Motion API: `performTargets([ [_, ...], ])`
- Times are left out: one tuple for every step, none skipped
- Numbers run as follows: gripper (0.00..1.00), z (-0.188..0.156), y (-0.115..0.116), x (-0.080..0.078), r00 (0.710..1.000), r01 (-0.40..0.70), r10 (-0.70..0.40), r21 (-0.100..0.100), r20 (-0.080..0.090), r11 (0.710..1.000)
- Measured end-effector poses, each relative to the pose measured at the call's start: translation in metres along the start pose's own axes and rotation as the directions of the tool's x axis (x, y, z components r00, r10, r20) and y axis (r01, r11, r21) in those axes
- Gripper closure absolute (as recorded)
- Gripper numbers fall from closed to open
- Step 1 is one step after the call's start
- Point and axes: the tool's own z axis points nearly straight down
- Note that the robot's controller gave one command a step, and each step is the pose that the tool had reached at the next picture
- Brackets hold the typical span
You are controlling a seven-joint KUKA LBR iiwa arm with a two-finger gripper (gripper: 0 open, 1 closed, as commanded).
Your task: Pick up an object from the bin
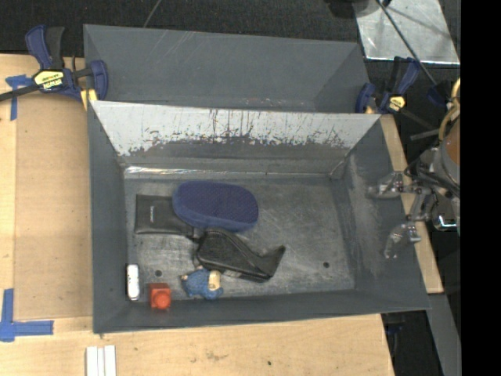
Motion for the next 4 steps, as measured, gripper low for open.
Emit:
performTargets([
  [0.00, 0.060, 0.117, -0.011, 0.997, 0.079, -0.079, -0.003, 0.003, 0.997],
  [0.00, 0.161, 0.156, -0.043, 0.972, 0.235, -0.235, 0.007, 0.004, 0.972],
  [1.00, 0.160, 0.156, -0.043, 0.972, 0.236, -0.236, 0.008, 0.005, 0.972],
  [1.00, 0.026, 0.167, -0.051, 0.961, 0.275, -0.276, 0.005, 0.016, 0.961],
])
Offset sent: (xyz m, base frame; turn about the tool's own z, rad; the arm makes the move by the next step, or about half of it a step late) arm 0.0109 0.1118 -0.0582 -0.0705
